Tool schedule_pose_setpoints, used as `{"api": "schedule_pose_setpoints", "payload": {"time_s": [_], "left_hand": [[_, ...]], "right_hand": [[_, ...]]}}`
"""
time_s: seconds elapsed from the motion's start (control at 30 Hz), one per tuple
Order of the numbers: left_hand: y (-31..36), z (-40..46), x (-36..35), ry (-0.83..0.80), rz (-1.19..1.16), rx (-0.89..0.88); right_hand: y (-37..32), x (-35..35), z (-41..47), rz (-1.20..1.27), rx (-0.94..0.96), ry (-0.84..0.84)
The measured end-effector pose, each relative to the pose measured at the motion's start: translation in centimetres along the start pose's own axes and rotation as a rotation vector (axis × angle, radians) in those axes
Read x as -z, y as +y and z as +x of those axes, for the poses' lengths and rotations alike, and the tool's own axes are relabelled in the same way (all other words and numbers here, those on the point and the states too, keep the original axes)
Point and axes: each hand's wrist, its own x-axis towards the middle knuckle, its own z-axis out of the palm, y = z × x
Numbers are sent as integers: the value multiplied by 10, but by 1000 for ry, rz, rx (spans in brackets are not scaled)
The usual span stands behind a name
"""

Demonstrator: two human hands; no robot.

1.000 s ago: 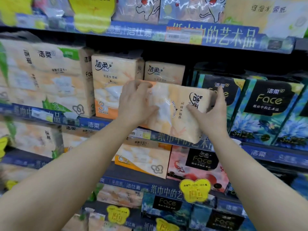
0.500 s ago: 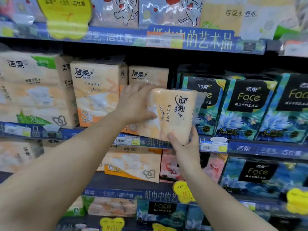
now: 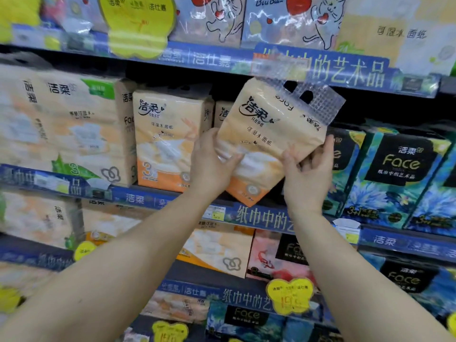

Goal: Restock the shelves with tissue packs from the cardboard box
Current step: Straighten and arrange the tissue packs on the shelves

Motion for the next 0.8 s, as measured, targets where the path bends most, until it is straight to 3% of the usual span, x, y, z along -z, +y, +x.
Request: {"api": "schedule_pose_setpoints", "payload": {"time_s": [0.13, 0.27, 0.4, 0.5, 0.67, 0.8], "left_hand": [[-11, -4, -5, -26, -54, 198], [-29, -16, -9, -54, -72, 289], [-27, -20, -8, -168, -65, 254], [-22, -20, -6, -208, -81, 226], [-31, -13, -4, -196, -30, 259], [-28, -15, -5, -195, 142, 252]], "right_hand": [[-5, -13, 18, -93, 37, -133], [14, -14, 15, -438, 45, -307], [41, -4, -3, -685, -40, -212], [56, -5, -1, -703, -218, -117], [60, -6, 0, -624, -183, -236], [64, -11, 6, -544, -201, -311]]}}
